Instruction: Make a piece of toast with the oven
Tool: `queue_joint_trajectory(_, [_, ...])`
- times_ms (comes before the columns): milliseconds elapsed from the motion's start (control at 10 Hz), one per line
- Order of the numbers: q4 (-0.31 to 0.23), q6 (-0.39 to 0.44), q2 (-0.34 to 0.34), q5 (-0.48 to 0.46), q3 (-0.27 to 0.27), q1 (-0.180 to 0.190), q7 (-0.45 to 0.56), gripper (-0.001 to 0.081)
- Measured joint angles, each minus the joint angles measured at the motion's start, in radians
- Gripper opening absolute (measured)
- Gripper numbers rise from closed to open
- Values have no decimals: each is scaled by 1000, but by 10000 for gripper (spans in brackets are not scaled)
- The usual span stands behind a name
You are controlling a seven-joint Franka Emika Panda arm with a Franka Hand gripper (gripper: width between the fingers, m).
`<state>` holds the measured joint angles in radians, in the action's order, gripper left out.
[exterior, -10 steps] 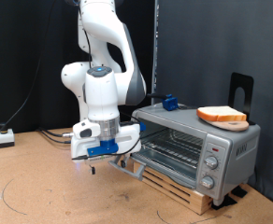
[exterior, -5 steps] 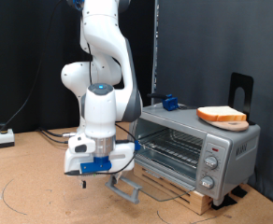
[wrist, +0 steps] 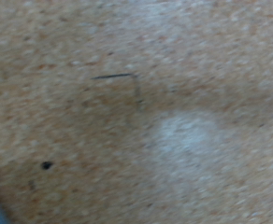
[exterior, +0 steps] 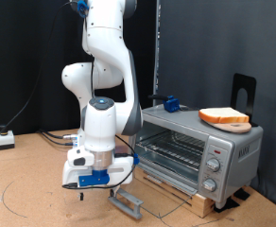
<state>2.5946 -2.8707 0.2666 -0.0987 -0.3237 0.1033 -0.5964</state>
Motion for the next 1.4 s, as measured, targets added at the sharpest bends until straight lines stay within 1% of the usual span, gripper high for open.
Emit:
queue_joint_trajectory(100, [0,-17,1,-8,6,-22,41,809])
queue_joint_trajectory(200, [0,-20,-4,-46,25,-60,114,809])
queue_joint_trajectory(300, [-2,0,-24,-113,58,-109,217,809])
queue_joint_trajectory(400, [-5,47,-58,-186,90,-155,328,809])
queue_joint_trajectory(500, [-7,110,-95,-231,104,-183,412,809])
queue_joint_trajectory(600, [-8,176,-142,-243,104,-197,451,809])
queue_joint_trajectory(700, [-6,166,-138,-228,103,-195,430,809])
queue_joint_trajectory(800, [-7,177,-139,-280,110,-196,463,809])
queue_joint_trajectory(900, [-16,244,-156,-360,116,-198,532,809])
queue_joint_trajectory(1000, [-30,355,-187,-425,115,-204,593,809])
queue_joint_trajectory(1100, [-47,485,-222,-466,111,-214,637,809])
queue_joint_trajectory(1200, [-63,608,-256,-489,101,-224,668,809])
queue_joint_trajectory(1300, [-76,702,-285,-497,91,-230,690,809])
queue_joint_trajectory(1400, [-85,777,-315,-498,82,-235,706,809])
